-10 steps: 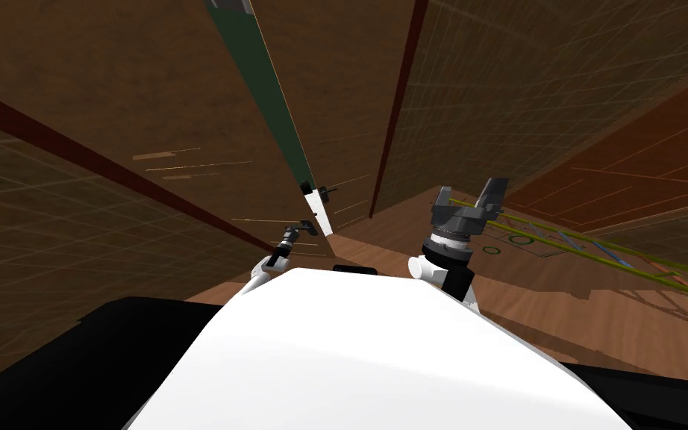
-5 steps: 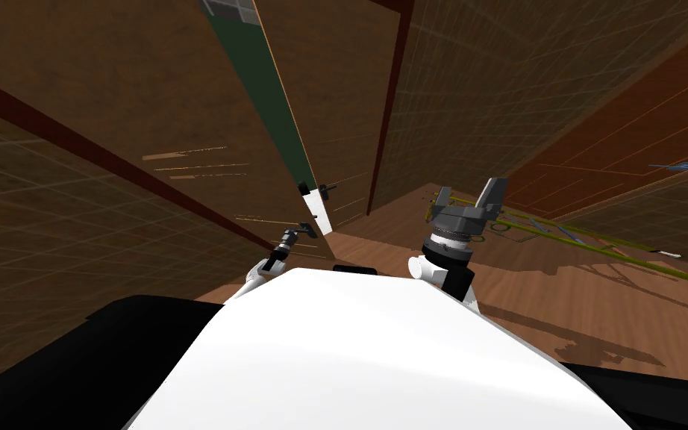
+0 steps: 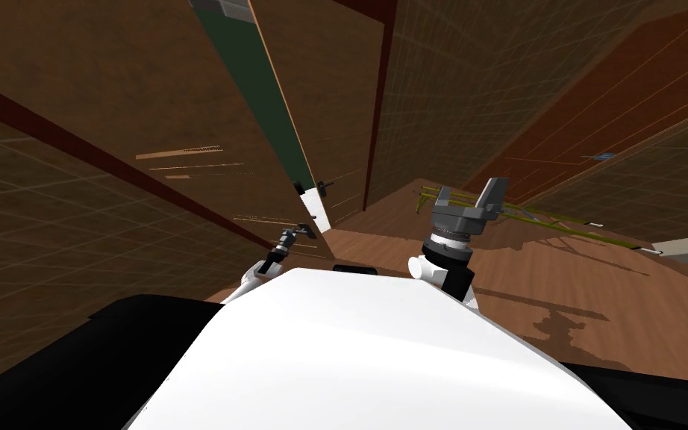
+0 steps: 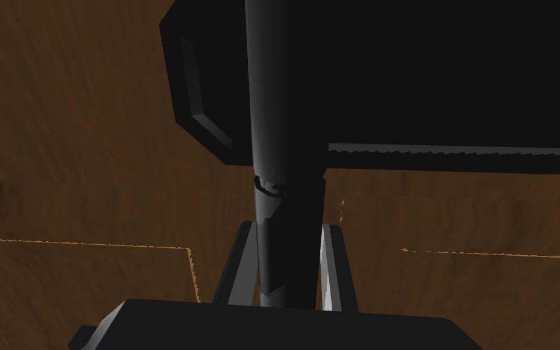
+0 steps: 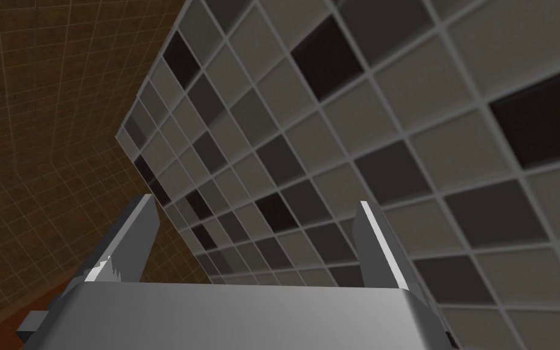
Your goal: Pull the door open
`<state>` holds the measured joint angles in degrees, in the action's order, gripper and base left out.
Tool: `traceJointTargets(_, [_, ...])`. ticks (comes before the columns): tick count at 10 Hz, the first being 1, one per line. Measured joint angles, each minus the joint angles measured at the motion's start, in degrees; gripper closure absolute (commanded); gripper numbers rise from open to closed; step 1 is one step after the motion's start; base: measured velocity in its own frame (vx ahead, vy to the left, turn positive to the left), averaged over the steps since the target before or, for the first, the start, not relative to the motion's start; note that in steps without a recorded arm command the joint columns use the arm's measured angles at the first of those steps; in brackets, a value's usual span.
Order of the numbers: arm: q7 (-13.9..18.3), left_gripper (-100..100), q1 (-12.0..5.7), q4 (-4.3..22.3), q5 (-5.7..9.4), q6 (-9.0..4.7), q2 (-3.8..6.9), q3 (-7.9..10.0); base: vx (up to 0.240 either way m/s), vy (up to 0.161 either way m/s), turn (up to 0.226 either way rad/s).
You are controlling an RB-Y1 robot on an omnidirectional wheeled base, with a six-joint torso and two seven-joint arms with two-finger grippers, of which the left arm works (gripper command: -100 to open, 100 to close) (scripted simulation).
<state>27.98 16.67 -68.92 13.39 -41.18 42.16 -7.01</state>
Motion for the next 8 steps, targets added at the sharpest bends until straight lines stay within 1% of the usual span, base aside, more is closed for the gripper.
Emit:
traceJointTargets(1, [0.2,100,0.27,0.1,-0.09,-0.74,0.17,-0.38,-0.246,0.094,-0.163])
traceJointTargets(2, [0.5,100,0.76,-0.1,-0.10,-1.40,0.68,-0.62,-0.203,0.093,-0.125])
traceJointTargets(3, [0.9,100,1.17,0.0,-0.15,-2.17,1.16,-0.98,-0.084,0.050,-0.020])
traceJointTargets(4, [1.0,100,1.37,0.2,-0.22,-2.27,1.16,-1.17,-0.152,0.056,-0.161])
traceJointTargets(6, [1.4,100,1.74,1.0,-0.15,-3.46,1.77,-1.31,-0.174,0.069,-0.146])
traceJointTargets(8, [1.9,100,2.10,1.4,-0.06,-5.07,2.59,-1.43,-0.202,0.080,-0.177])
